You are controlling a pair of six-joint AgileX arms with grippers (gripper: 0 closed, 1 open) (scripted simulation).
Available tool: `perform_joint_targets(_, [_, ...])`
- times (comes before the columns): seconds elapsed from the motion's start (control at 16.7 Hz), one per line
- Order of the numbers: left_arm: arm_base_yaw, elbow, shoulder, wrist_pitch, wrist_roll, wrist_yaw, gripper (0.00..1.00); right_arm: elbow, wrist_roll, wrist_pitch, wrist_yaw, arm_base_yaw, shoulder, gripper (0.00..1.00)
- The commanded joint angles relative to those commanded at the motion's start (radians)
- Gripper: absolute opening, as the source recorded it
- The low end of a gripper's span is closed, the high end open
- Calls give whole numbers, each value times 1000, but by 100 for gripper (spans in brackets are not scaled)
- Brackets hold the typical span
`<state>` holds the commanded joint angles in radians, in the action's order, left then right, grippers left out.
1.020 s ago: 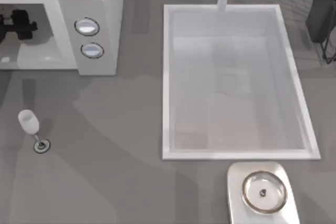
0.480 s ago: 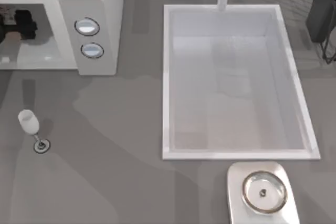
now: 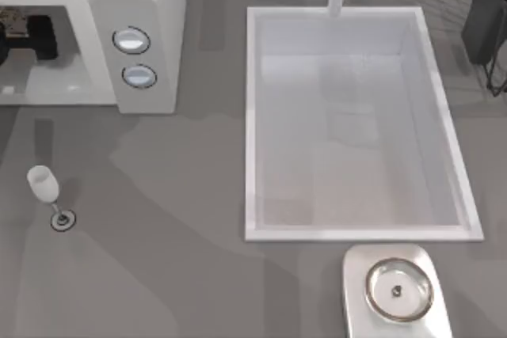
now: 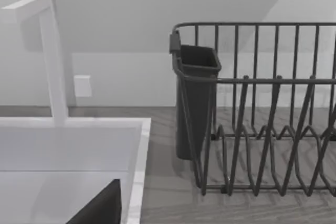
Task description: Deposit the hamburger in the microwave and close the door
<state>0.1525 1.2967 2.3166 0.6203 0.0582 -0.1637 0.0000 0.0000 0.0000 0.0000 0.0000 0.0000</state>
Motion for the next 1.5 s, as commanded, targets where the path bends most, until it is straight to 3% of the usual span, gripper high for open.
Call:
perform_joint_targets(0.3, [26, -111, -67, 60, 8, -15, 100, 0, 0, 0, 0, 0, 0, 100])
perform_joint_targets(0.78, [113, -693, -356, 307, 45, -97, 100, 0, 0, 0, 0, 0, 0, 100])
perform_joint_targets(0.96, [140, -835, -433, 382, 57, -122, 100, 0, 0, 0, 0, 0, 0, 100])
perform_joint_targets(1.5, [149, -869, -490, 369, 60, -125, 100, 0, 0, 0, 0, 0, 0, 100])
